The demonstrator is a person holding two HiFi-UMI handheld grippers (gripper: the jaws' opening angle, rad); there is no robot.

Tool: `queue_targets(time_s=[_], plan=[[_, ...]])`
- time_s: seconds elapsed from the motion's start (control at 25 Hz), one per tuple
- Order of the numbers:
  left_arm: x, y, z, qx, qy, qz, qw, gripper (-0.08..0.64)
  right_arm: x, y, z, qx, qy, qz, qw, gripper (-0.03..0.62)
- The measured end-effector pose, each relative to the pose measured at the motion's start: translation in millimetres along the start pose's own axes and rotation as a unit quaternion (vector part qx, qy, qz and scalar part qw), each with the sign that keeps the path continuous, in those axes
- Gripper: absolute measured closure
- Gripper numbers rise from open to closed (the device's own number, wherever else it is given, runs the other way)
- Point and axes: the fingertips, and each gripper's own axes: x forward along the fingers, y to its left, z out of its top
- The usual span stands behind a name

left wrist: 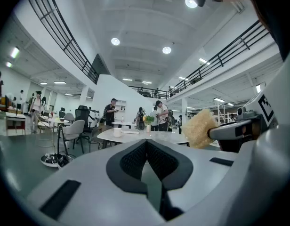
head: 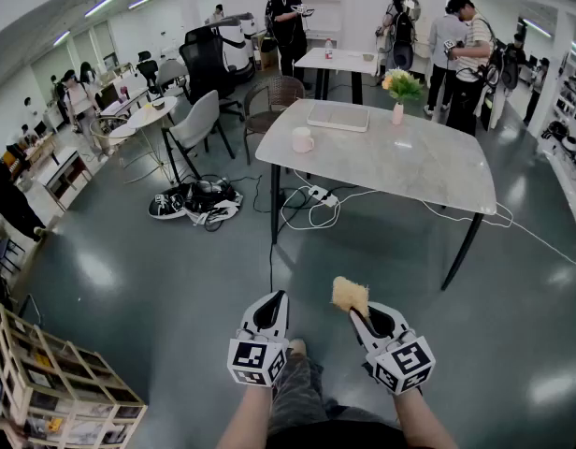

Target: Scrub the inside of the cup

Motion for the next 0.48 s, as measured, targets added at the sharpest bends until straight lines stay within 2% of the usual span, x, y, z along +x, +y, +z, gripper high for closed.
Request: queue_targets(time_s=[0.12,0.28,0.48], plan=[[25.2,19.0,1.0,-0.005,0.002,0.000,1.0000,0.546,33.3,-11.2,-1.5,-0.008,0.014,0.006,1.000,0.525],[59.2,44.7,-3.7,0.006,0.021,-0.012,0.9997,0.546,78.6,-32.5,-3.3,0.012,0.021,0.005,1.000,0.525],[99.7,83.5,-1.5,-0.006,0.036,-0.008,0.9993,0.546,135.4,-57.3,7.2,0.022,0.027,0.006,0.999,0.525]])
